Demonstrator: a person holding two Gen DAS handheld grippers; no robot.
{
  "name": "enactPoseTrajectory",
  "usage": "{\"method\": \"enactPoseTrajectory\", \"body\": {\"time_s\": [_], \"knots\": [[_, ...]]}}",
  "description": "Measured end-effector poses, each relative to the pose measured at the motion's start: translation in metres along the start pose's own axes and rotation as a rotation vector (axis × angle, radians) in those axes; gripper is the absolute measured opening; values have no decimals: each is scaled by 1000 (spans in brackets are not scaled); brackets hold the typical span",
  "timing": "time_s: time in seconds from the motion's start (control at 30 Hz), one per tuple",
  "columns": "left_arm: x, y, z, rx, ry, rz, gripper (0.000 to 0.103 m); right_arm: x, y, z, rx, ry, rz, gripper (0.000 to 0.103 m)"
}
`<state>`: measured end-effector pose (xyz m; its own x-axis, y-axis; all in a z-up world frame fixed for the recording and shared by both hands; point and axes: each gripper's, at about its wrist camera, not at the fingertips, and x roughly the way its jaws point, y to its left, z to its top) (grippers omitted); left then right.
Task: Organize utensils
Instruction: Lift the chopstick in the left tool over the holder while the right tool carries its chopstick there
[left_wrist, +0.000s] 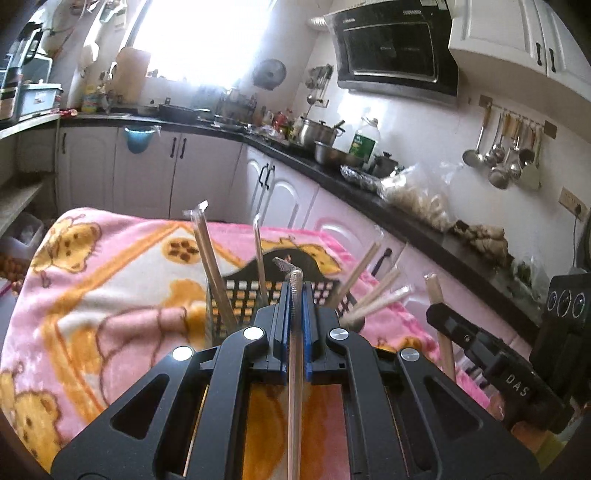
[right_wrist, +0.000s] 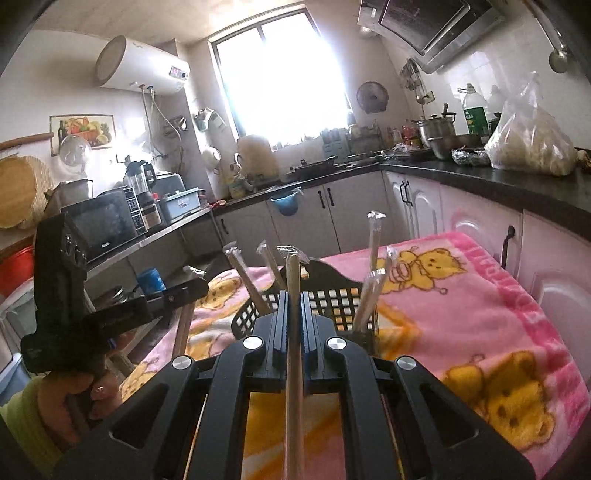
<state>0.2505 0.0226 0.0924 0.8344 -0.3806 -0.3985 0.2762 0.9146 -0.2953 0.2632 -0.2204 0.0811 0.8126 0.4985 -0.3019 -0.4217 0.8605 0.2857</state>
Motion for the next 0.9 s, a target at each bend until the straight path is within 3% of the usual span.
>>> {"method": "enactPoseTrajectory", "body": {"time_s": [0.63, 0.9], "knots": [[33, 9, 66, 42, -145, 47, 1, 77, -4, 58, -19, -48, -12, 6], [46, 17, 86, 33, -261, 92, 1, 111, -15, 83, -12, -144, -73, 6]]}}
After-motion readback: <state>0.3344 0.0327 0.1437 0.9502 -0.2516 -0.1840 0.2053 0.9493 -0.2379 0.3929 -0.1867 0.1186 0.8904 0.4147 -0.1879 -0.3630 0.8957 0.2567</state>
